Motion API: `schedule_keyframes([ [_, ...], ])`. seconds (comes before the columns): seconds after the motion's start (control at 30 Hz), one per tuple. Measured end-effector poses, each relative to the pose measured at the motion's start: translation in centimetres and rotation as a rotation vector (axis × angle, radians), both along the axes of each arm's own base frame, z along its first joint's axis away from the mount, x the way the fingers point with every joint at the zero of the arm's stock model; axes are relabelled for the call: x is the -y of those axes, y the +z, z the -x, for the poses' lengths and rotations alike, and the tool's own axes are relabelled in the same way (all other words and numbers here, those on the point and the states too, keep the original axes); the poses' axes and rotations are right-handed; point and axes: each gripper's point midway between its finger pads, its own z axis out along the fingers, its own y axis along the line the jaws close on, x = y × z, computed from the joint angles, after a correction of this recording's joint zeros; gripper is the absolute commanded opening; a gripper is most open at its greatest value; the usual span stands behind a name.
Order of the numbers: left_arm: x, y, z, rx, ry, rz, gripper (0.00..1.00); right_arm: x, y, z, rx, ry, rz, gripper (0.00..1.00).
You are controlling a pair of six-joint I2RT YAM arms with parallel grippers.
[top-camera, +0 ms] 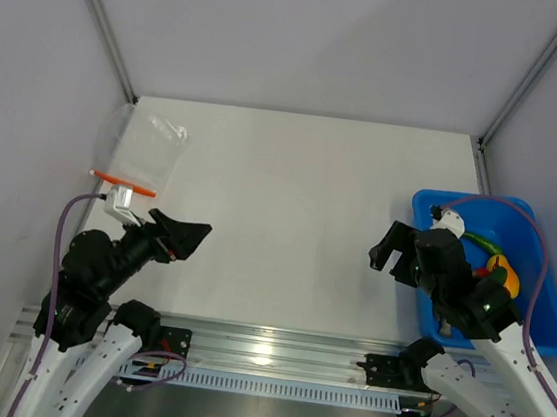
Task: Place the food in the zip-top bag and seal the zipper
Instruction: Pick up the zipper food storage bag at the center of the board.
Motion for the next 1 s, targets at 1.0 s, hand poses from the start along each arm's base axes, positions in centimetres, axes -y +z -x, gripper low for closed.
schedule_keyframes([
  [1.0,-11.0,-7.9,-10.0,-0.25,0.662,-0.023,0.73,-6.2,0.4,-0.8,0.02,0.305,-0.094,0.99],
])
